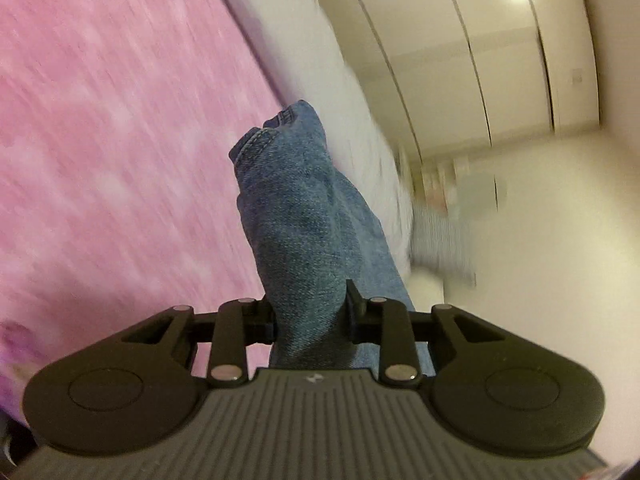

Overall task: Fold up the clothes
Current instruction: 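Carry the lifted jeans with both tools toward the stack of folded clothes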

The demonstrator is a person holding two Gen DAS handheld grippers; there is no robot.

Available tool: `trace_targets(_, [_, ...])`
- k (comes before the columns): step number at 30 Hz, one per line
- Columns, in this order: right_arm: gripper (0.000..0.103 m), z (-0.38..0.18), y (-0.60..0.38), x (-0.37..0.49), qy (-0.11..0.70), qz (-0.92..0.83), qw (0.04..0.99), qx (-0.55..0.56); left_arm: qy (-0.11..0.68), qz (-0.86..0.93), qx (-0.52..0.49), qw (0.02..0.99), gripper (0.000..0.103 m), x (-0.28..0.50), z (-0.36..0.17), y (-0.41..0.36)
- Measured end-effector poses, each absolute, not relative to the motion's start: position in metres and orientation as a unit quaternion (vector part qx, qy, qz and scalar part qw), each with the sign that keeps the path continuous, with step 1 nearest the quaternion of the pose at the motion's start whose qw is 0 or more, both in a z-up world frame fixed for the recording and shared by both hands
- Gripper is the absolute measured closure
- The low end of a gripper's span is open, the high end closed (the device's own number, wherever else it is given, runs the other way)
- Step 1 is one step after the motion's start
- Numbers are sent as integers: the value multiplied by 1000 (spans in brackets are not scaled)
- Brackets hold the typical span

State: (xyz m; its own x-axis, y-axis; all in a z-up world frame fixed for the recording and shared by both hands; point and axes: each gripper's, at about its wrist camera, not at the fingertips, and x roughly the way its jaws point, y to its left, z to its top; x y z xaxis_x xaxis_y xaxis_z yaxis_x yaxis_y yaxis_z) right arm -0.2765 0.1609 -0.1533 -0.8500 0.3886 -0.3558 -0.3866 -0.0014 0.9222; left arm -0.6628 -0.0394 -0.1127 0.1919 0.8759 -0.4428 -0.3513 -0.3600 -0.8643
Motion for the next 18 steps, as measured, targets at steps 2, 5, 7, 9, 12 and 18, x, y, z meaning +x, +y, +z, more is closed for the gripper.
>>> trace_targets(2, [75, -135, 162, -331, 649, 726, 227, -25, -258, 624, -548, 493, 78, -697, -91, -84])
trace_targets(5, [75, -112, 153, -413, 642, 747, 162, -58, -295, 662, -514, 459, 78, -746, -65, -150])
trace_targets(7, [75, -99, 138, -467, 638, 756, 128, -76, -312, 678, -498, 441, 78, -783, -53, -190])
trace_targets(9, [75, -90, 118, -520, 632, 763, 103, -88, -323, 688, -486, 431, 78, -821, -42, -223])
trace_targets(12, [75, -81, 86, -593, 629, 767, 80, -96, -329, 698, -473, 425, 78, -882, -31, -266])
trace_targets(18, [75, -77, 30, -707, 642, 757, 68, -102, -323, 707, -474, 414, 78, -977, -15, -319])
